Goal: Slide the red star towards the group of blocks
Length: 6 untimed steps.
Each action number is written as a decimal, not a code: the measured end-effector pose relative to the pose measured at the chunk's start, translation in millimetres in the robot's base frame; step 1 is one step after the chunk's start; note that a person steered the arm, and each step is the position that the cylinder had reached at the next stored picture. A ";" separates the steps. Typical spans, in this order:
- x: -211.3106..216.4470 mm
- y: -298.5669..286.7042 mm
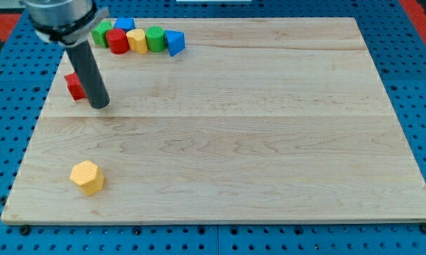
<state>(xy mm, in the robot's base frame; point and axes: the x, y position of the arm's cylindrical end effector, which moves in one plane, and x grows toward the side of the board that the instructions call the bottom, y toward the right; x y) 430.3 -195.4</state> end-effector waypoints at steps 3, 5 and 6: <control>-95.9 -53.3; -89.5 -7.8; -59.6 -3.5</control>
